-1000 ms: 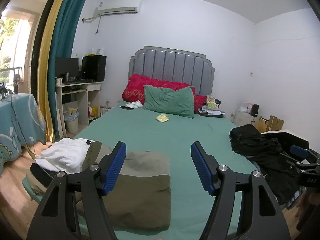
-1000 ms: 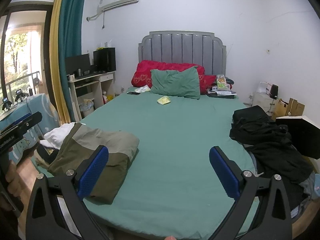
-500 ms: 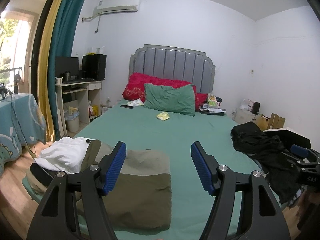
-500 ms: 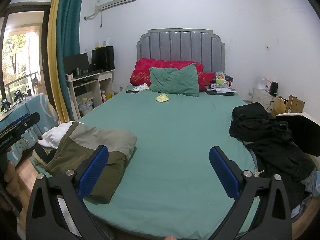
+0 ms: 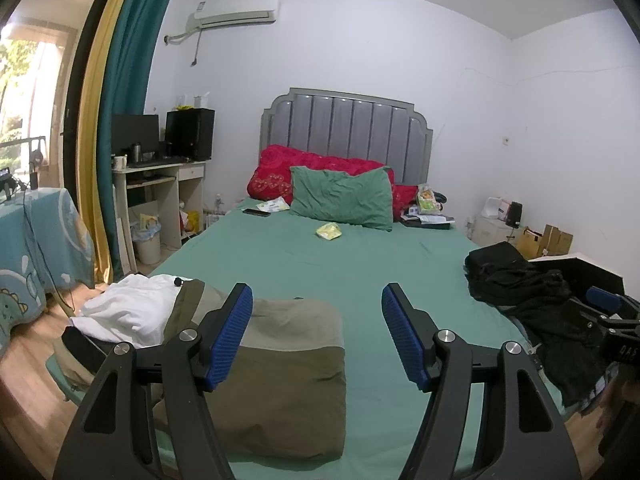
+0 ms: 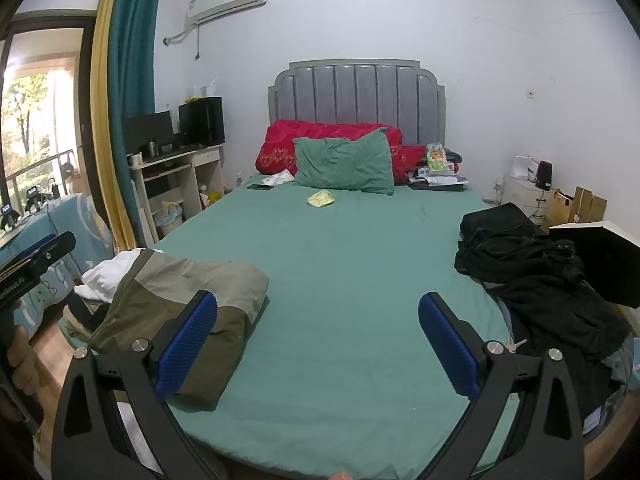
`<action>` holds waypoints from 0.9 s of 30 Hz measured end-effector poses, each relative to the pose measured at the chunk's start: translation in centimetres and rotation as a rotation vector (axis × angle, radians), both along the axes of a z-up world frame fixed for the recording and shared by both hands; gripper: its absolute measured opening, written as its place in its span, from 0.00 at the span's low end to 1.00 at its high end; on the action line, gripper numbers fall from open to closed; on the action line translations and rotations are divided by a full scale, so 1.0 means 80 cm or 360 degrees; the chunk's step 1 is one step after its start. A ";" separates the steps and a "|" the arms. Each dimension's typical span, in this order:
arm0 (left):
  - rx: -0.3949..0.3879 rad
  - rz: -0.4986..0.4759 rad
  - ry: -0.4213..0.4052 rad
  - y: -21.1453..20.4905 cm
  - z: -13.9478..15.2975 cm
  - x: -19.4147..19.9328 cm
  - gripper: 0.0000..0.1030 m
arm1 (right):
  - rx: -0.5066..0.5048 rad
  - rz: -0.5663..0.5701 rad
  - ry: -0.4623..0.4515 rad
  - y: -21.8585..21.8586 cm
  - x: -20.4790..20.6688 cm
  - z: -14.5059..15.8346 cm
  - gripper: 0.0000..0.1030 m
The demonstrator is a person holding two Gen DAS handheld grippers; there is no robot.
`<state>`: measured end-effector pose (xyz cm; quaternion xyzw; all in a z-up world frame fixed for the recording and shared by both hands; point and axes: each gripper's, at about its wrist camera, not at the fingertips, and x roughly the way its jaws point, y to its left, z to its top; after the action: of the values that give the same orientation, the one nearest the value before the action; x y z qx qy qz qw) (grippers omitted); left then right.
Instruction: Fold large clothes
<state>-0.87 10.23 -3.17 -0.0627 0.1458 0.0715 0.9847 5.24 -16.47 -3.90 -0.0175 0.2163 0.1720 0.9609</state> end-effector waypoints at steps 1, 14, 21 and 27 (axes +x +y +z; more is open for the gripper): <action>0.0000 0.0002 0.0000 0.001 0.000 0.000 0.68 | 0.0002 0.0001 0.0001 0.000 0.001 0.000 0.97; 0.0003 -0.0002 -0.0002 0.006 0.000 0.002 0.68 | 0.0003 -0.0001 0.0000 0.007 -0.006 0.002 0.97; 0.0004 -0.0001 -0.0006 0.004 0.001 0.002 0.68 | 0.0002 -0.0001 -0.0003 0.009 -0.007 0.002 0.97; 0.0005 -0.0002 -0.0002 0.004 0.000 0.002 0.68 | 0.0001 0.0000 -0.0001 0.008 -0.006 0.002 0.97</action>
<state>-0.73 10.51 -3.15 -0.0613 0.1450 0.0710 0.9850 4.74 -15.86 -3.74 -0.0171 0.2160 0.1722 0.9609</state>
